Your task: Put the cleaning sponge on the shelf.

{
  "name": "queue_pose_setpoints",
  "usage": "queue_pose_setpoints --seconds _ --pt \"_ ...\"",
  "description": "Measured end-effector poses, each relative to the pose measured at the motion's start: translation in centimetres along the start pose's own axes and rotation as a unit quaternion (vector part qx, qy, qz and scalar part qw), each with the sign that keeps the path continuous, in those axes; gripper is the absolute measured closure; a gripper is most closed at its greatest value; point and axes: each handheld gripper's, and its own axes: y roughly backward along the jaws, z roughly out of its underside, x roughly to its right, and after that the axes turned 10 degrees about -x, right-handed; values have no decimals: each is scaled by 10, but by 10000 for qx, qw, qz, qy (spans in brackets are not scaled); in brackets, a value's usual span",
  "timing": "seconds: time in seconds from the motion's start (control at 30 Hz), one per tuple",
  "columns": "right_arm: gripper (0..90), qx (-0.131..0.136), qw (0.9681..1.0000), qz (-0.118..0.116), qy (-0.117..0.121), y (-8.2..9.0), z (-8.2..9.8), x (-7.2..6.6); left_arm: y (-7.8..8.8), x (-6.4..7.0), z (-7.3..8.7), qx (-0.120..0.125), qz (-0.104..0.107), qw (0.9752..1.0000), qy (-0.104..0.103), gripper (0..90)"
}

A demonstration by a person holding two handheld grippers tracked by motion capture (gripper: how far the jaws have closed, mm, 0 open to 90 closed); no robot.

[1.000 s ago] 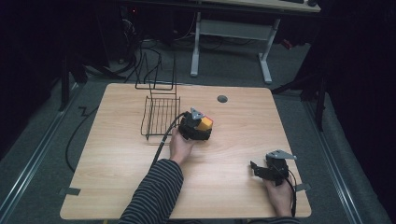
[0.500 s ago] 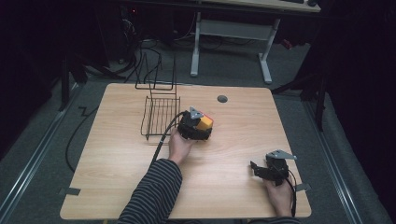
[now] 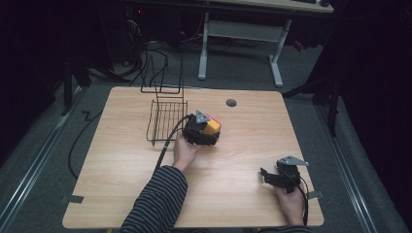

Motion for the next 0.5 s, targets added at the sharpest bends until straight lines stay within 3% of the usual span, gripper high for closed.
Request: queue_pose_setpoints --seconds 0.5 --pt "262 6 10000 4 -2 0 0 0 19 0 -2 104 119 9999 23 240"
